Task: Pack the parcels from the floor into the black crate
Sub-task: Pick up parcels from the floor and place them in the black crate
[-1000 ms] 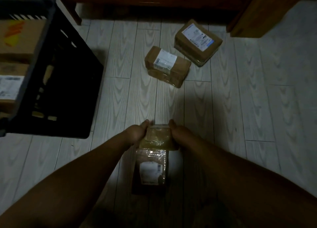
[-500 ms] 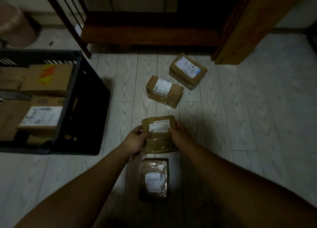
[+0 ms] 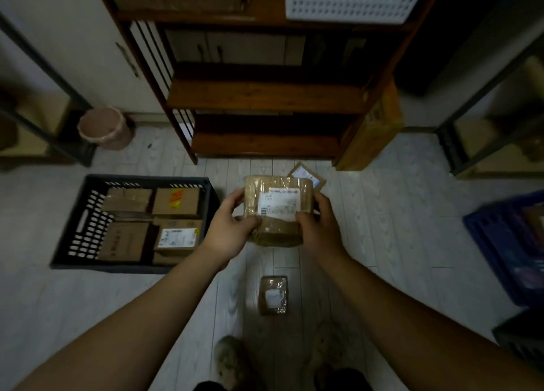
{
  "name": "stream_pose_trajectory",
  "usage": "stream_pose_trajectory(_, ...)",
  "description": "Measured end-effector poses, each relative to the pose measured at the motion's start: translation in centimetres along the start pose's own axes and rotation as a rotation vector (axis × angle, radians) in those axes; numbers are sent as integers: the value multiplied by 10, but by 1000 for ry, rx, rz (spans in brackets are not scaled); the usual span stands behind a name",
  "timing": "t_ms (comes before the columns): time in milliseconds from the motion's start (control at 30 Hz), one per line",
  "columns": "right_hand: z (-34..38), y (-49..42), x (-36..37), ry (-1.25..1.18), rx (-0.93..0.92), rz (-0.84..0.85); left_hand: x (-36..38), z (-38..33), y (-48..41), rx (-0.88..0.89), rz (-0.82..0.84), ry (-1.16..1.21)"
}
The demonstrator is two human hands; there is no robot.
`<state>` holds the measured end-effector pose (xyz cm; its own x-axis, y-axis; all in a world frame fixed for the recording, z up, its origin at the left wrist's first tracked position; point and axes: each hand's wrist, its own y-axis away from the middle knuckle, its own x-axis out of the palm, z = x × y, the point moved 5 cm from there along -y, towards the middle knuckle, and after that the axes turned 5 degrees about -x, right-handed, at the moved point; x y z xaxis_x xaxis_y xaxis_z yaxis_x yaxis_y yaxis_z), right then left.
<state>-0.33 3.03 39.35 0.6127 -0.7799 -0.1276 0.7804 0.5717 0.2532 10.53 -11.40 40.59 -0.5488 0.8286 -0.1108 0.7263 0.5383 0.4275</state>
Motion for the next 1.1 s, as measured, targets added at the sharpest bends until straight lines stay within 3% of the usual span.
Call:
stream_pose_trajectory(167,114,39,3,-4,-107,-27,-36,-97,60,62,12,28)
stream_pose_trajectory(367,183,53,9,-138,18,94,-66,-158,105,133,-32,-74)
stream_pose_trajectory(467,209,62,21,-179,-46,78,-88,-164,130,9,-155,59)
stream_pose_trajectory(600,232,85,48,-285,-67,110,-98,-169,163,-151,-70,153)
stream_pose_trajectory(767,256,107,84,-116,-121,207,-151,-187,188,9,-219,214)
stream_pose_trajectory(967,284,134,173,-9,-234,352,-240,-182,210,78,-344,206)
stream_pose_trajectory(1100,290,147,252,12,-256,346,-303,-160,221,82,-280,120)
